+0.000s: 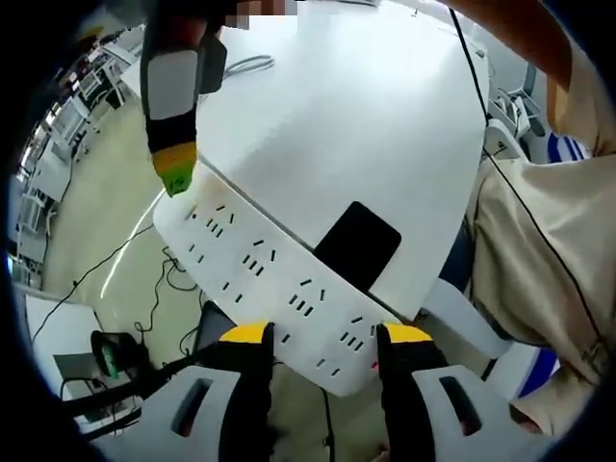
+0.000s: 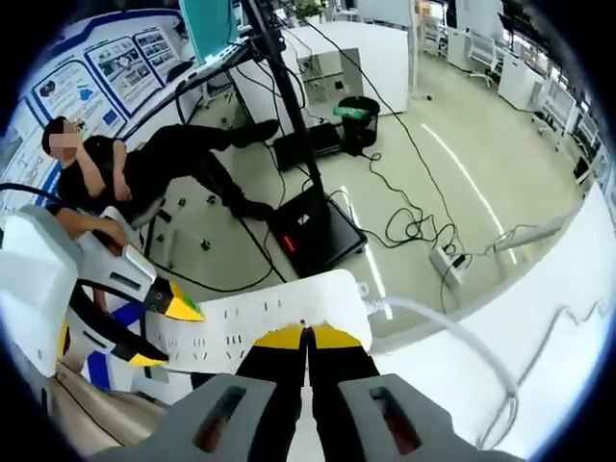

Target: Pick up the power strip scattered on the table, fix it on the side mounting bracket of the table, and press the switch

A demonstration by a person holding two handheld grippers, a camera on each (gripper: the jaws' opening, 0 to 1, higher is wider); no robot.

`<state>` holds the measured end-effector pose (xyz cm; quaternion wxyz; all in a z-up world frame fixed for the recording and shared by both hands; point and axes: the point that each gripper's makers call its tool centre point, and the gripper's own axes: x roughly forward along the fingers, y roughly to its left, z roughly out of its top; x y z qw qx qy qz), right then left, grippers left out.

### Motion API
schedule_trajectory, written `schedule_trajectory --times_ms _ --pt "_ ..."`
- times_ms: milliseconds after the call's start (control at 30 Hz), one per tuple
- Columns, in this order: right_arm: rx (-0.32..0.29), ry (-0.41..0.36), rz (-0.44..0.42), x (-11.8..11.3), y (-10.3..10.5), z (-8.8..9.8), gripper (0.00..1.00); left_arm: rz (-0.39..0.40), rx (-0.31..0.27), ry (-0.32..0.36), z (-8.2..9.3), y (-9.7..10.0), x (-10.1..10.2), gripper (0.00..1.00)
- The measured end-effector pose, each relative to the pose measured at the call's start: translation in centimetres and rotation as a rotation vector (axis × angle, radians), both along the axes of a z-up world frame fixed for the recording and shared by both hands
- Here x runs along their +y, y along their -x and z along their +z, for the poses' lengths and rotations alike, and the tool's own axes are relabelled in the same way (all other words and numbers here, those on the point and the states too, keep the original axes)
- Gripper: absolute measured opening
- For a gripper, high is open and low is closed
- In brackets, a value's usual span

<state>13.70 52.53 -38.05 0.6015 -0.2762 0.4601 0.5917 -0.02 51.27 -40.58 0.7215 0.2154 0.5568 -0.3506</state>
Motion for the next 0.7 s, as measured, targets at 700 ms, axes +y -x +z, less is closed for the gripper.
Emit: schedule_trajectory --times_ms 700 --pt "-0.026 -0.12 -0.04 -3.9 -0.2 4.7 0.0 -0.003 0.023 -0.028 -0.1 0.1 0.1 0.47"
